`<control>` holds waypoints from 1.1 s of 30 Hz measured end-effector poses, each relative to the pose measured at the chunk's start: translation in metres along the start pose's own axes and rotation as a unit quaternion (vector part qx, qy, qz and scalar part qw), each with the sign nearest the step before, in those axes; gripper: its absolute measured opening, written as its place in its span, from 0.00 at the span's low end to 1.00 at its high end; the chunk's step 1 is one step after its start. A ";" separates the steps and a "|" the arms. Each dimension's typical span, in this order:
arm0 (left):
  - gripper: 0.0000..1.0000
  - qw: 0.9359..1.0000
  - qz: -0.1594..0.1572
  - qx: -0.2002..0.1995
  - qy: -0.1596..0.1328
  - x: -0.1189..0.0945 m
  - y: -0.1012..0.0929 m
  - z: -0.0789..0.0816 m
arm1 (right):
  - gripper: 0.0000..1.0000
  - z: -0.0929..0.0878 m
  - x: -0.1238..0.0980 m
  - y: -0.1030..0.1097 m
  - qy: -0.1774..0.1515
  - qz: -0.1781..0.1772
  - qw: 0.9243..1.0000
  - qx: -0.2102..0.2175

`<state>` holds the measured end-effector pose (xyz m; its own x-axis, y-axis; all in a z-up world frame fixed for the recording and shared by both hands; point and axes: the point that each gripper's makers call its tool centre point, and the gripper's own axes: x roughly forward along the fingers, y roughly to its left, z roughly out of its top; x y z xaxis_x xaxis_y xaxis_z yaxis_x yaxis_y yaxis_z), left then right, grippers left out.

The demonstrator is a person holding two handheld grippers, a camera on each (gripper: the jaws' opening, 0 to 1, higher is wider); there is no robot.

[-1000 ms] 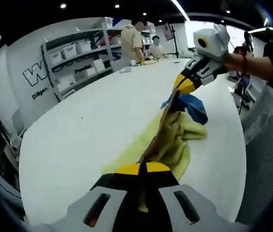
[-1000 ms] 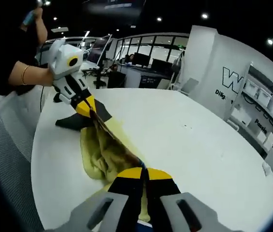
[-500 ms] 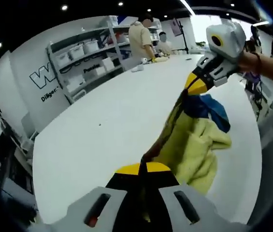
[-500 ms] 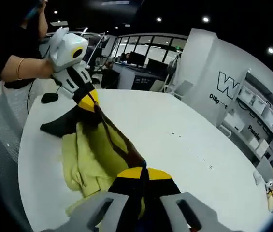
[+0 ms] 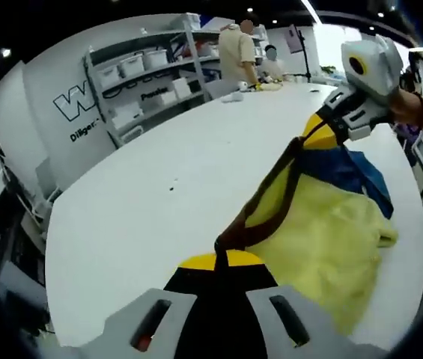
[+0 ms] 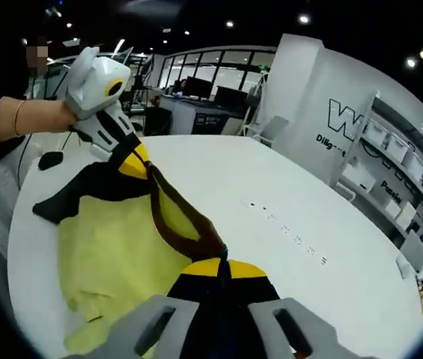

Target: Fold the garment on the visible template until the final outline fits inside the template.

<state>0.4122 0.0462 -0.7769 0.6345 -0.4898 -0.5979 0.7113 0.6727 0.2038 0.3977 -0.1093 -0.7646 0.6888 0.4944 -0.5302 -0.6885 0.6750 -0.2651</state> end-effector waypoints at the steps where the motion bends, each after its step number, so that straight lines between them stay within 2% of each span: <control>1: 0.06 1.000 -0.003 -0.006 0.003 0.006 0.002 -0.002 | 0.00 -0.003 0.006 -0.004 0.002 -0.001 1.000 0.009; 8: 0.06 0.999 -0.006 -0.033 0.029 0.039 0.012 -0.014 | 0.00 -0.017 0.038 -0.016 0.024 -0.002 0.999 0.026; 11: 0.06 0.999 -0.003 -0.022 0.042 0.052 0.018 -0.021 | 0.00 -0.017 0.050 -0.021 0.027 -0.004 0.999 0.029; 14: 0.06 0.999 0.001 -0.023 0.046 0.064 0.025 -0.023 | 0.00 -0.020 0.061 -0.025 0.035 -0.014 0.999 0.012; 18: 0.06 0.998 0.004 -0.026 0.060 0.079 0.032 -0.028 | 0.00 -0.029 0.074 -0.031 0.043 -0.017 0.999 0.021; 21: 0.06 0.997 0.004 -0.039 0.061 0.087 0.035 -0.029 | 0.00 -0.036 0.081 -0.037 0.053 -0.031 0.998 0.003; 27: 0.06 0.997 0.015 -0.042 0.070 0.103 0.043 -0.035 | 0.00 -0.040 0.097 -0.045 0.037 -0.041 0.997 0.047; 33: 0.08 0.994 0.038 -0.077 0.065 0.109 0.056 -0.035 | 0.00 -0.048 0.111 -0.048 0.038 -0.049 0.996 0.063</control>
<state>0.5105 0.0503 -0.8581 0.6324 -0.3656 -0.6830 0.6021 0.7867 0.1364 0.4964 -0.1133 -0.8494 0.7293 0.3825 -0.5673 -0.5811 0.7839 -0.2185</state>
